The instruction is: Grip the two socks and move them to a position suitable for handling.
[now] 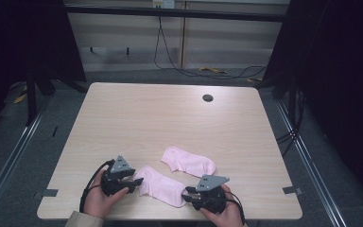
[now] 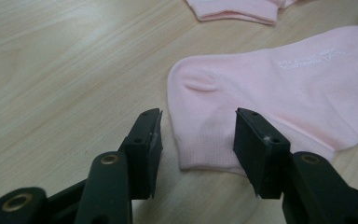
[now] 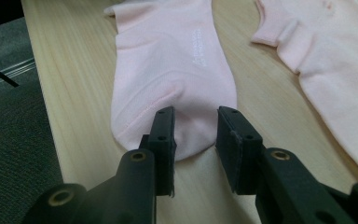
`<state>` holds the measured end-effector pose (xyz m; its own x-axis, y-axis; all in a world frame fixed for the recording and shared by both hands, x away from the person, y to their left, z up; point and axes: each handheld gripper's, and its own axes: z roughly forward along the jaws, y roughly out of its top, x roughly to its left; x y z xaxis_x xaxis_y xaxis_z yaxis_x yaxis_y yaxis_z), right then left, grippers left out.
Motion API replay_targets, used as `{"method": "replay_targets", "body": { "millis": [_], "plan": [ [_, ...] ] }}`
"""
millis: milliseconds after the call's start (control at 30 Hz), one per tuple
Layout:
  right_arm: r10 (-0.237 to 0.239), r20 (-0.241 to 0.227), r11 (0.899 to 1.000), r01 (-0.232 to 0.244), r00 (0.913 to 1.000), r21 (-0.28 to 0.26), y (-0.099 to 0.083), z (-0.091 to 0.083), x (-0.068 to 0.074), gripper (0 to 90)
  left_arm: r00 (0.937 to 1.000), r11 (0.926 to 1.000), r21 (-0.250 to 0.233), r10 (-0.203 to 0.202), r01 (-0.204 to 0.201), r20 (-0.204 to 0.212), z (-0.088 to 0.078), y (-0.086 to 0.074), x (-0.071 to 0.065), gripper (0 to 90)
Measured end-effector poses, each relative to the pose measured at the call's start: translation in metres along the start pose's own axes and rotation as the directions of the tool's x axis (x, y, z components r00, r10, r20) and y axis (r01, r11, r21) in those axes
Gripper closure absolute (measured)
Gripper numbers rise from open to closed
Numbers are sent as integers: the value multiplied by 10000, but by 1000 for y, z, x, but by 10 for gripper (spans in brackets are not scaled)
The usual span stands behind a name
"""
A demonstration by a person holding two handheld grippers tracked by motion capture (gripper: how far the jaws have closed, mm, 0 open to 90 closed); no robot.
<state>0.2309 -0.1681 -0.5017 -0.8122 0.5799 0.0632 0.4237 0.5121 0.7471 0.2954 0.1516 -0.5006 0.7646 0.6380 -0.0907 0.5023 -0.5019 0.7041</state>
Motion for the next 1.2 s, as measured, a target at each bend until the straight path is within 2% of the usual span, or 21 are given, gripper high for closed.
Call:
{"method": "replay_targets", "body": {
  "millis": [33, 133, 233, 367, 467, 633, 833, 1000, 1200],
  "plan": [
    [7, 10, 10000, -8, 10000, 6, 0, 0, 0, 677, 9997, 9998, -33, -172, 173, 173, 1, 0, 0, 539],
    [42, 21, 10000, -42, 10000, 3, 0, 0, 0, 709, 9994, 9999, -37, -112, 113, 320, 1, 0, 0, 616],
    [221, -54, 9998, -221, 9997, -10, 0, 0, -1, 762, 9975, 9998, -4, -207, 208, 670, 1, 1, -2, 733],
    [496, -143, 9988, -497, 9987, -23, -1, -1, -2, 845, 9978, 9997, 215, -83, 69, 651, 0, 3, -5, 803],
    [601, -216, 9981, -603, 9980, -90, 0, -2, -3, 872, 9980, 9994, 262, 191, -207, 600, -2, 5, -7, 813],
    [697, -290, 9972, -705, 9971, -264, 3, -8, -5, 878, 9976, 9992, -401, 28, 0, 694, -14, 10, -8, 819],
    [754, -419, 9959, -774, 9963, -478, 8, -15, -7, 878, 9963, 9980, -606, -119, 171, 854, -18, 14, -10, 821],
    [855, -665, 9940, -897, 9941, -621, 12, -22, -13, 878, 9946, 9969, -761, -108, 188, 1034, -16, 22, -12, 821],
    [912, -555, 9914, -959, 9943, -887, 16, -33, -22, 878, 9920, 9965, -773, -226, 324, 1242, -8, 33, -14, 821]
  ]
}}
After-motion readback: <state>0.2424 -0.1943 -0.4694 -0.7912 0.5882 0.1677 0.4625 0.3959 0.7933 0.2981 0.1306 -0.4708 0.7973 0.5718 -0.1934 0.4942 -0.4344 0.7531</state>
